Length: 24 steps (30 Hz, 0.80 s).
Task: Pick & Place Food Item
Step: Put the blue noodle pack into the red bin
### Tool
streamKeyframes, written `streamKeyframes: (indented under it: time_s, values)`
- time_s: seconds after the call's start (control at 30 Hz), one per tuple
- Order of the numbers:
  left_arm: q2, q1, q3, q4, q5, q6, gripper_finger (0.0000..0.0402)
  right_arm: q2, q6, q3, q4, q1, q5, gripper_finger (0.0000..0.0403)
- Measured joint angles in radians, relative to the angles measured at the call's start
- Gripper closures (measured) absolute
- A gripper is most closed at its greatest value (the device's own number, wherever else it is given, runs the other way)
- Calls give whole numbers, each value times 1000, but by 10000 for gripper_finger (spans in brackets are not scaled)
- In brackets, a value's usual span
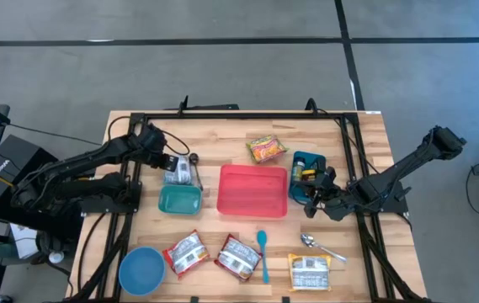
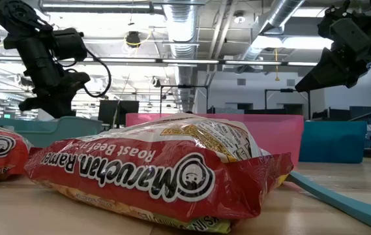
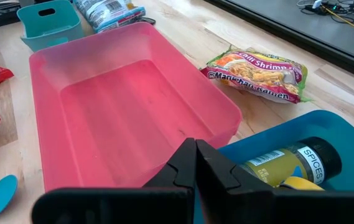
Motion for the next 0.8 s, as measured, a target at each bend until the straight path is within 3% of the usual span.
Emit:
streamKeyframes:
  time_s: [0.8]
  values:
    - [-225, 0, 0, 18, 6, 4, 401, 0, 0, 0, 0, 0, 0, 403]
